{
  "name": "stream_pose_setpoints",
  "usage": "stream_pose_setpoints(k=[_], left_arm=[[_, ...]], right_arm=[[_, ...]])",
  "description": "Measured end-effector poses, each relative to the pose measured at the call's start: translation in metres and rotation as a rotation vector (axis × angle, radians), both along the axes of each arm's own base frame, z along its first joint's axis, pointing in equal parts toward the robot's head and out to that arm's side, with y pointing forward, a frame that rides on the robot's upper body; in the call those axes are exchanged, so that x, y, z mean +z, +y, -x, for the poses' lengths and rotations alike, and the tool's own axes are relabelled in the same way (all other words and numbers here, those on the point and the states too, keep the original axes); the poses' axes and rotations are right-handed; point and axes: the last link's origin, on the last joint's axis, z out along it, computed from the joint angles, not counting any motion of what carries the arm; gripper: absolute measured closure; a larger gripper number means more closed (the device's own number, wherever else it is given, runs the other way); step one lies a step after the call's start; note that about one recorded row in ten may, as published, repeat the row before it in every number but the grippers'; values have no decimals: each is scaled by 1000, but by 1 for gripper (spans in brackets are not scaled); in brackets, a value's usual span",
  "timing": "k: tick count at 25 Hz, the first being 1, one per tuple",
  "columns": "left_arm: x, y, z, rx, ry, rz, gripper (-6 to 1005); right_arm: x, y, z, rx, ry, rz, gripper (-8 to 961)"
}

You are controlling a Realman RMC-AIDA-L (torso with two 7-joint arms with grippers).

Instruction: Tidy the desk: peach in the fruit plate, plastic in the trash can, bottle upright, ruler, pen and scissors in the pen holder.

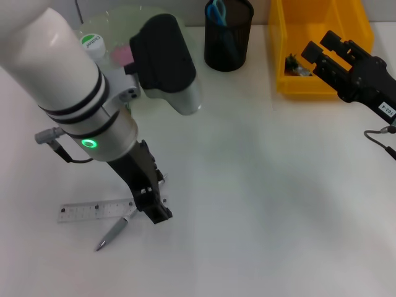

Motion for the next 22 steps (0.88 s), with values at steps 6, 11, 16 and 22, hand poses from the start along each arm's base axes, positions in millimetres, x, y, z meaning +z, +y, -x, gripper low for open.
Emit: stream_pose_setpoints(k=[6,11,16,22], left_arm=[[-10,-3,1,-42,18,22,281],[-15,-2,3,-52,24,24,281],[-20,-3,6,-60,42,33,282],[-22,-3,7,-66,45,32,283]], right_arm=[[-1,-1,-1,-5,3,4,310],[-1,-2,-2,-10,4,6,310],[-2,-3,-2,-11,6,7,310],[-3,-4,-3,-15,10,11,310]])
